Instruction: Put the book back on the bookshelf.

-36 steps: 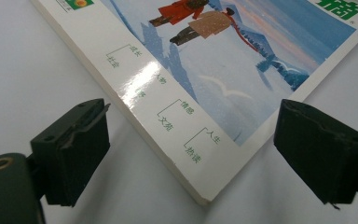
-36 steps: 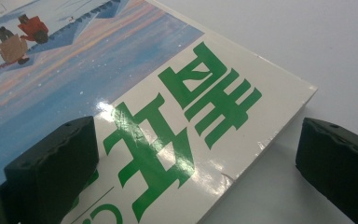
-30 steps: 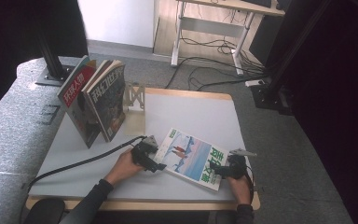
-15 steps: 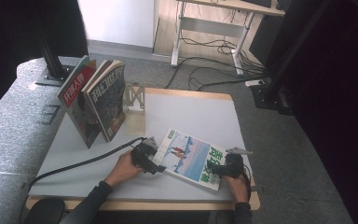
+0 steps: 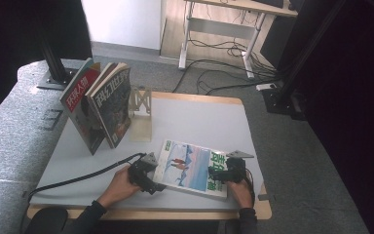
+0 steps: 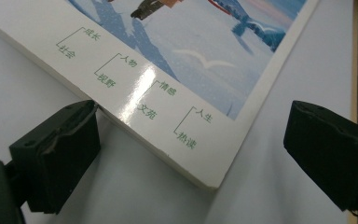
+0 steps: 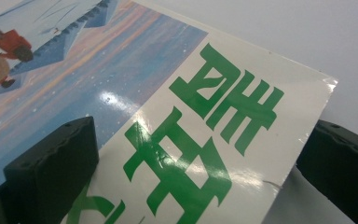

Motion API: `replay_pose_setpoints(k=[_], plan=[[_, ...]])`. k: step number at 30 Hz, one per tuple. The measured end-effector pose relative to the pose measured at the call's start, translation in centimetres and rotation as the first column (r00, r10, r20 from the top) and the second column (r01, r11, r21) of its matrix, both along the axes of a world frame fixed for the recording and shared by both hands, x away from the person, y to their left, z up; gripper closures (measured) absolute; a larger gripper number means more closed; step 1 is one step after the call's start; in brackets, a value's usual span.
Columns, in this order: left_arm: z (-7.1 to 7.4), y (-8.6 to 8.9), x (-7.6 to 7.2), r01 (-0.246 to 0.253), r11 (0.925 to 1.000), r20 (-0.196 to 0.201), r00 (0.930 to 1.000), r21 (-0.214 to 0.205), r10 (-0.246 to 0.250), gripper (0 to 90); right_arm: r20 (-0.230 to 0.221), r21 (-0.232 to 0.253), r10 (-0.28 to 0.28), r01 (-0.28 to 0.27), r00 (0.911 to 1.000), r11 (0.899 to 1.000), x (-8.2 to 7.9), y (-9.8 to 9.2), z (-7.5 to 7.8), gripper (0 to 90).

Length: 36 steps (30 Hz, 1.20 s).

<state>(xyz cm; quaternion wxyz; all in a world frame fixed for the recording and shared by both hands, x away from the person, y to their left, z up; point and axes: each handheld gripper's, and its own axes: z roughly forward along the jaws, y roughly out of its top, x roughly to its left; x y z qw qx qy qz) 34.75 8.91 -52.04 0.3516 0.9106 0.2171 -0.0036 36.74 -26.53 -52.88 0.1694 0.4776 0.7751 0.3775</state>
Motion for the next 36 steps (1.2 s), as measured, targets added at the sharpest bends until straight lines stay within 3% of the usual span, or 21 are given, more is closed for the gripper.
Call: replay_pose_setpoints(k=[5, 8, 10, 17, 19, 21, 29, 33, 36], plan=[[0.3, 0.2, -0.1, 0.026, 0.9995, 0.033, 0.9991, 0.017, -0.026, 4.2, -0.008, 0.004, -0.005, 0.005, 1.0000, 1.000, 0.2, 0.3, 0.0, 0.0], [1.0, 0.6, 0.2, 0.020, 0.9993, 0.087, 0.9959, 0.032, -0.023, 3.4, 0.002, 0.034, -0.018, 0.018, 0.9998, 0.999, -0.1, 0.1, -0.3, 0.0], [1.5, 1.1, 0.8, 0.005, 0.9992, 0.103, 0.9947, 0.039, -0.009, 0.0, -0.002, 0.040, -0.008, 0.008, 1.0000, 0.999, -0.3, -0.2, -0.3, 0.0], [2.5, 1.1, 2.9, -0.019, 0.9986, 0.110, 0.9936, -0.050, 0.024, 4.8, 0.044, -0.017, -0.006, 0.006, 0.9990, 1.000, -1.9, -0.9, 0.0, 0.0], [2.4, 0.7, 3.4, -0.016, 0.9994, 0.108, 0.9939, -0.032, 0.019, 3.4, 0.051, -0.023, -0.006, 0.007, 0.9987, 1.000, -2.5, -1.0, 0.0, 0.0], [2.2, 0.2, 3.8, -0.013, 0.9999, 0.142, 0.9898, 0.006, 0.012, 2.7, 0.056, -0.027, 0.007, -0.005, 0.9984, 1.000, -2.9, -1.0, 0.0, 0.0], [1.8, -1.2, 5.8, -0.009, 0.9999, 0.132, 0.9913, -0.011, 0.011, 2.1, 0.065, -0.039, 0.028, -0.025, 0.9975, 0.999, -4.5, -0.9, 0.1, 0.0], [1.4, -1.9, 6.7, 0.005, 0.9998, 0.139, 0.9903, 0.018, -0.007, 2.3, 0.066, -0.047, 0.034, -0.031, 0.9972, 0.998, -5.1, -0.9, 0.1, 0.0], [1.1, -2.2, 7.6, -0.003, 1.0000, 0.114, 0.9935, -0.001, 0.003, 2.0, 0.067, -0.046, 0.039, -0.036, 0.9970, 0.998, -5.7, -0.9, 0.1, 0.0]])
